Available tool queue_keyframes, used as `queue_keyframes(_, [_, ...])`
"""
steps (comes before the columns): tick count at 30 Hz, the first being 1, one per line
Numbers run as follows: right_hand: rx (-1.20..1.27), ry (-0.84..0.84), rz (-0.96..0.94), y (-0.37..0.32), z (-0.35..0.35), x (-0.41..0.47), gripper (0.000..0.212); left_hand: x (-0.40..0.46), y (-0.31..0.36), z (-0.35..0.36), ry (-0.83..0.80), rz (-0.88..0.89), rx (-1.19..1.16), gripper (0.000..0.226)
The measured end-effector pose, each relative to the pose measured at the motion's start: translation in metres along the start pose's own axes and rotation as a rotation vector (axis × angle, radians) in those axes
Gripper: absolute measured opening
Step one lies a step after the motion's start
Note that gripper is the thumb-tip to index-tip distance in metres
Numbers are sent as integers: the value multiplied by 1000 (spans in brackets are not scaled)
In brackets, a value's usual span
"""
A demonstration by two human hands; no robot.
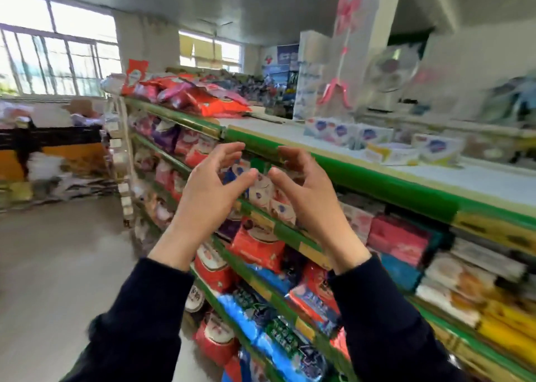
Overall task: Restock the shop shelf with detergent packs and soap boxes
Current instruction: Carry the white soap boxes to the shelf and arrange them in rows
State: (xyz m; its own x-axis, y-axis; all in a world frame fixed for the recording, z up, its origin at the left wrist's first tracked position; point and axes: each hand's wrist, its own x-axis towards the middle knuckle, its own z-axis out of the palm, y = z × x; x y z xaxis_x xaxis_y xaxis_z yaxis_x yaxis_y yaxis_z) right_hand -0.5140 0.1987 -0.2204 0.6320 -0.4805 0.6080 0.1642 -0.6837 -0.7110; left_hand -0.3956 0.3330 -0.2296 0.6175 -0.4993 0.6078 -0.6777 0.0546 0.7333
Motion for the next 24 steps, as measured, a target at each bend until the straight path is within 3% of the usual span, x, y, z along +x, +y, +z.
queue_keyframes(8, [-199, 173, 38, 38, -30, 47, 46, 94, -28, 72, -195, 116, -166, 48])
queue_keyframes(16, [-452, 248, 138, 53, -37, 112, 44, 192, -67, 101, -358, 232, -194, 50])
queue_keyframes(24, [-796, 257, 391, 68, -77, 168, 44, 291, -77, 145, -480, 378, -9, 54])
